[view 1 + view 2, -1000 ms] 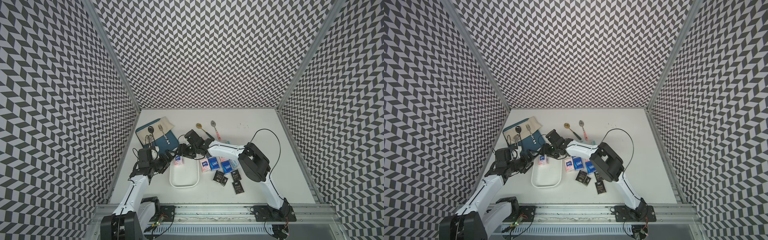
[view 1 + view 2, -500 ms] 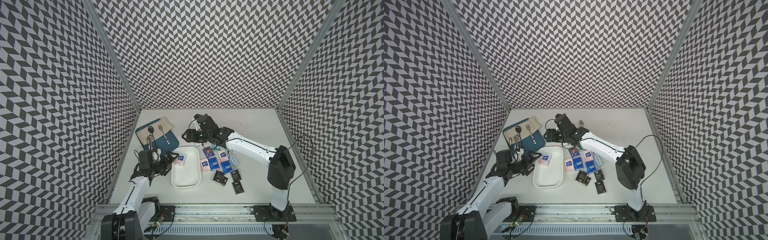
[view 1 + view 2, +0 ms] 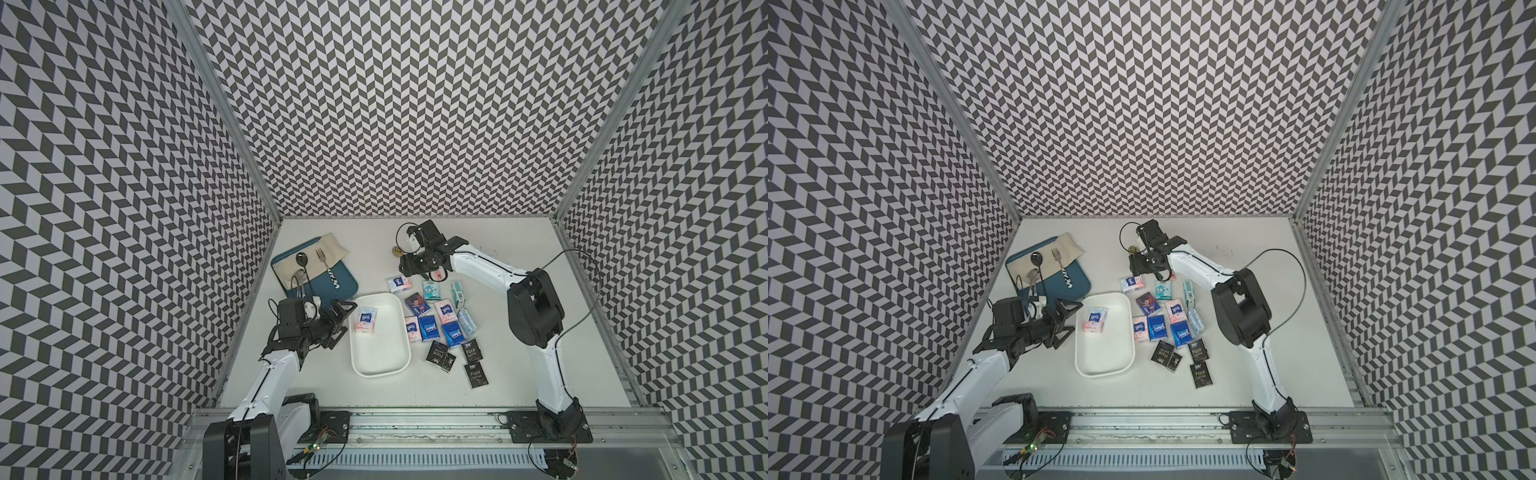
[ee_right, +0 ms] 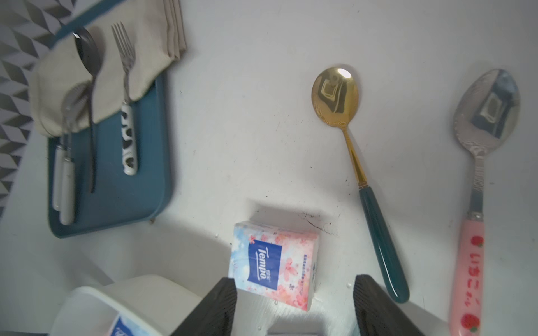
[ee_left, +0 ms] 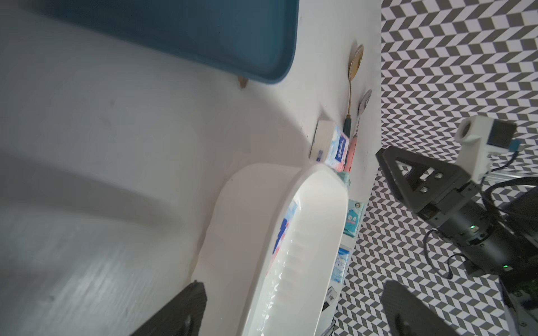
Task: Put the pocket tissues into the storage box
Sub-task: Pick up the pocket tissues from the center of the board.
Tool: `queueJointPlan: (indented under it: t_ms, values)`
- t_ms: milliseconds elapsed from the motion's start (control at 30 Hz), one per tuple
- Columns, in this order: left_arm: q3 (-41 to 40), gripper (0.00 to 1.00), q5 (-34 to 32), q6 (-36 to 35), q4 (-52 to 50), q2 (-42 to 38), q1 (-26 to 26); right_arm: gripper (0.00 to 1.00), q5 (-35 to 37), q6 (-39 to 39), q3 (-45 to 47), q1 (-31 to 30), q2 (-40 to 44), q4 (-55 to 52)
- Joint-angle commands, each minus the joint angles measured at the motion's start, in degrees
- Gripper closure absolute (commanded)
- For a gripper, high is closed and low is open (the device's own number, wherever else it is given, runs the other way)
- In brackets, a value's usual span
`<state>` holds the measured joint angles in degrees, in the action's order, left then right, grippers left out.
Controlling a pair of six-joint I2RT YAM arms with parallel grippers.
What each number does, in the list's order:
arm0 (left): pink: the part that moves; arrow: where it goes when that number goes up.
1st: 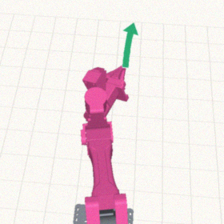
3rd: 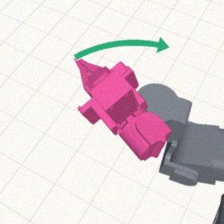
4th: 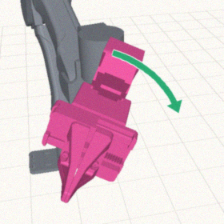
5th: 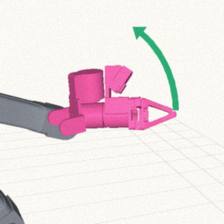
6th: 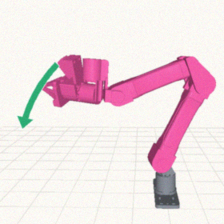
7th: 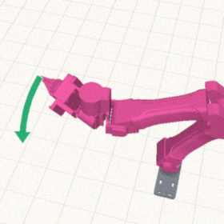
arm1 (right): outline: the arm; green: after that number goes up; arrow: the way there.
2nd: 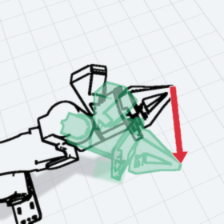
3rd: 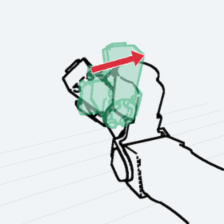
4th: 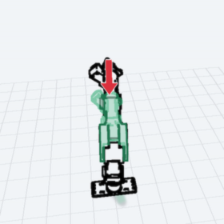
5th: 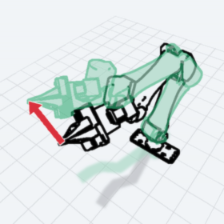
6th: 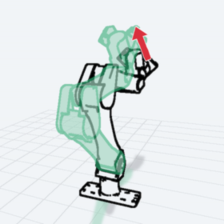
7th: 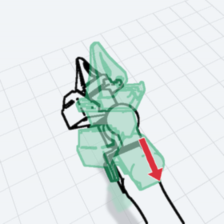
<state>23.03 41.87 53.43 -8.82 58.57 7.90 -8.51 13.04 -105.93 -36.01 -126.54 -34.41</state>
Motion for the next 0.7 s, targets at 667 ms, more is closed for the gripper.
queueJointPlan:
  t_ms: [667]
  values:
    - [12.35, 0.0, -2.52, -3.77, 1.24, 8.16, 3.0, 0.25, -15.59, -6.97, -8.59, 0.09, -10.74, 5.48]
